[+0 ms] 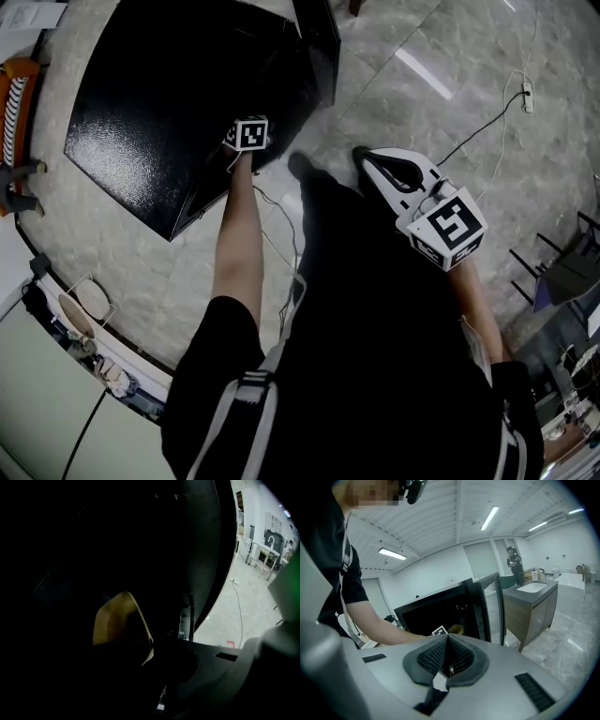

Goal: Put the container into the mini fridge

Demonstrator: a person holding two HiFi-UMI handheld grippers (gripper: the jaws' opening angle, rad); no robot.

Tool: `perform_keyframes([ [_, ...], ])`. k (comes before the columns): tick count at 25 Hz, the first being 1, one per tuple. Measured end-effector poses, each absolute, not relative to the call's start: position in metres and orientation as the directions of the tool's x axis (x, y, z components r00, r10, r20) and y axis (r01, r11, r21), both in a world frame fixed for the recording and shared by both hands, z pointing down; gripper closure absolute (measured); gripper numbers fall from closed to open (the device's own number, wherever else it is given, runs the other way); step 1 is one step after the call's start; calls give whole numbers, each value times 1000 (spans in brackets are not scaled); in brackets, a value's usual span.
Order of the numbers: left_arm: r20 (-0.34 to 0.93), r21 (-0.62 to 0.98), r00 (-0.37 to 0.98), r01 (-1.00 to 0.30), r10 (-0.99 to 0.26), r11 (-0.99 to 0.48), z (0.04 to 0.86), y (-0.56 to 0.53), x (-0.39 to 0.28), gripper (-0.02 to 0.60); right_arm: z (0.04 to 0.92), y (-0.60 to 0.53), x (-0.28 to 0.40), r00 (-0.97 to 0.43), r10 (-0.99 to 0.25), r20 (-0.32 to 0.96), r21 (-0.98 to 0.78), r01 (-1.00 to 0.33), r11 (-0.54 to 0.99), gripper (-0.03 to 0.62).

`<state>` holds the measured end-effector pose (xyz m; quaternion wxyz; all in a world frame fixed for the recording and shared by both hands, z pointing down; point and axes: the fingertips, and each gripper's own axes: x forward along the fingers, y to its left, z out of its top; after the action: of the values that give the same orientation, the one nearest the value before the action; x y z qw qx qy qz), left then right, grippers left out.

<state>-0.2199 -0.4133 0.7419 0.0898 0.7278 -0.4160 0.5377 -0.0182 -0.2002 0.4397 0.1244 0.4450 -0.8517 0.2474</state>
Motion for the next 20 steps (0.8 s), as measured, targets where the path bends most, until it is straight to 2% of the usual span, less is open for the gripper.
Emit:
perform_keyframes([
  [6, 853, -320, 72, -709, -516, -628, 740, -408, -219, 535, 440, -194, -14, -585, -690, 426, -315, -811, 493, 576],
  [9, 854, -326, 62, -711, -517, -623, 739, -405, -218, 449, 441, -193, -12, -587, -686, 430, -318, -810, 493, 576],
  [20, 824, -317, 89, -746, -560, -585, 708, -384, -203, 445, 427, -197, 2, -626, -679, 384, -313, -780, 542, 576],
])
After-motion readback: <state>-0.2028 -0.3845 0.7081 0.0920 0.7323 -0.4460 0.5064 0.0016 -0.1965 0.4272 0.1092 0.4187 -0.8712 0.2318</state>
